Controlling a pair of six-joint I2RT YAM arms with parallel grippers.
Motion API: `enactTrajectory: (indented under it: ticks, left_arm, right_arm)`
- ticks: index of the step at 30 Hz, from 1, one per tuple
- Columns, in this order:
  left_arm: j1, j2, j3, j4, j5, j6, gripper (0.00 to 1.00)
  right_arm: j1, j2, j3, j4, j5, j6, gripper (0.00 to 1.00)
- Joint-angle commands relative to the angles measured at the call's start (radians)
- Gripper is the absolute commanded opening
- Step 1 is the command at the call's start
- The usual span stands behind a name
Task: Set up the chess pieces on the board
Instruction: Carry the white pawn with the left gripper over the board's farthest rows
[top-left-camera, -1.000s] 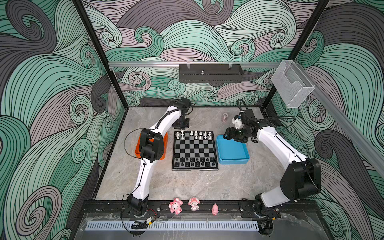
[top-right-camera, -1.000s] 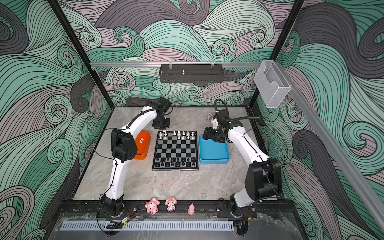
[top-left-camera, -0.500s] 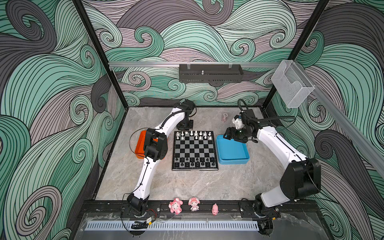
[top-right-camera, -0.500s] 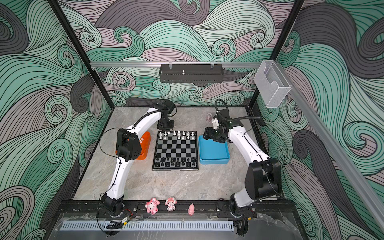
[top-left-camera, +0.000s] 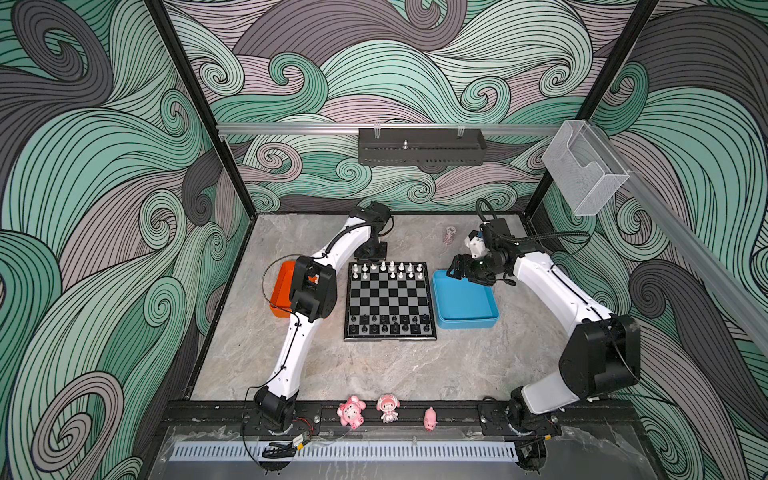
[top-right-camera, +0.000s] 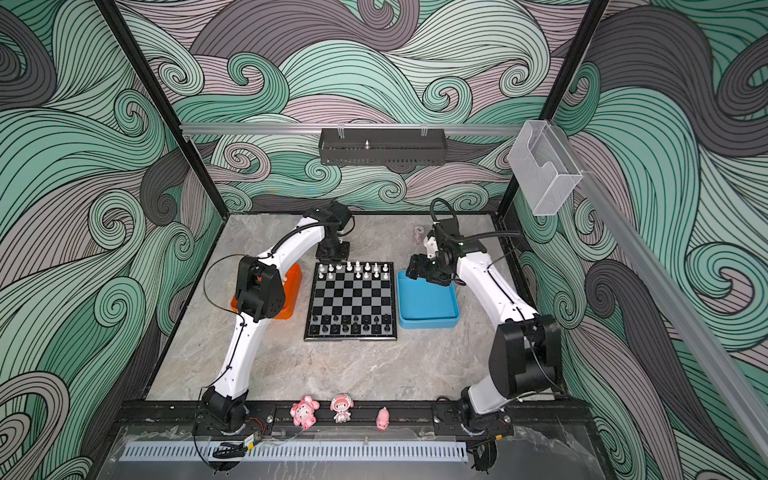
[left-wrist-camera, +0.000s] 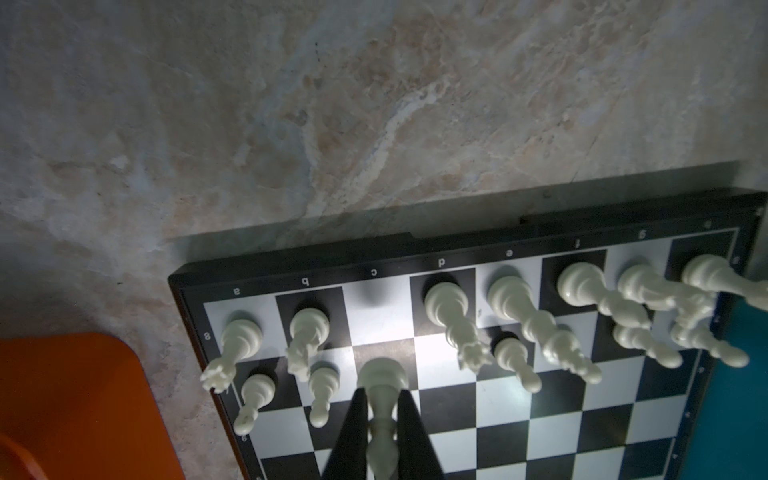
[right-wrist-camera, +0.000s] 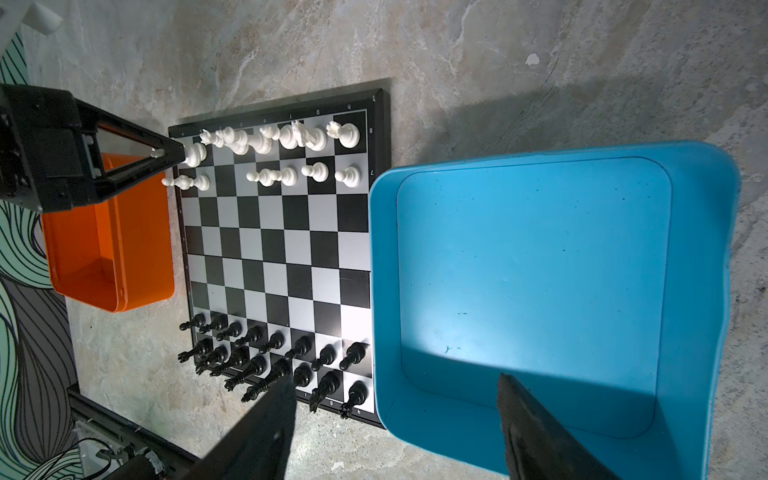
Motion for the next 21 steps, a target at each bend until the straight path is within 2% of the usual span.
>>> enactTrajectory:
  ticks: [1, 21]
  left_arm:
    - [-0.006, 0.033, 0.038, -0.001, 0.007, -0.005, 0.13]
    - [-0.006, 0.056, 0.037, 0.014, -0.009, 0.004, 0.13]
  right_arm:
    - [-0.008, 0.013, 0.008, 0.001, -0.015, 0.004, 0.76]
    - [-0.017, 0.021, 0.011, 0.002, -0.025, 0.004, 0.76]
